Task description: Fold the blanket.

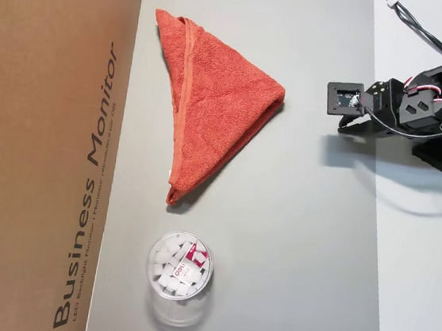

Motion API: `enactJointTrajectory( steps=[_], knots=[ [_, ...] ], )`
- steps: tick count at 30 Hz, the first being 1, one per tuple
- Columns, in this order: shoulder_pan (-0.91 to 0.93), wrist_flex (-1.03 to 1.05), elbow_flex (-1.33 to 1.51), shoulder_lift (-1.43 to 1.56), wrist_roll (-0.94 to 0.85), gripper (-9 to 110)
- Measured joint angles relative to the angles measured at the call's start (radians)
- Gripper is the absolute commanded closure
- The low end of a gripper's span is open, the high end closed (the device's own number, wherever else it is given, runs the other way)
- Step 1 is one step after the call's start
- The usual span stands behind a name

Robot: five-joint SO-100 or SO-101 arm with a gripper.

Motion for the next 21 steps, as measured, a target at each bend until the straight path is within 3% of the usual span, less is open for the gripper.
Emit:
enactJointTrajectory(
  steps=[21],
  knots=[
    [0.000, 0.083, 0.000, 0.000, 0.000, 102]
  ],
)
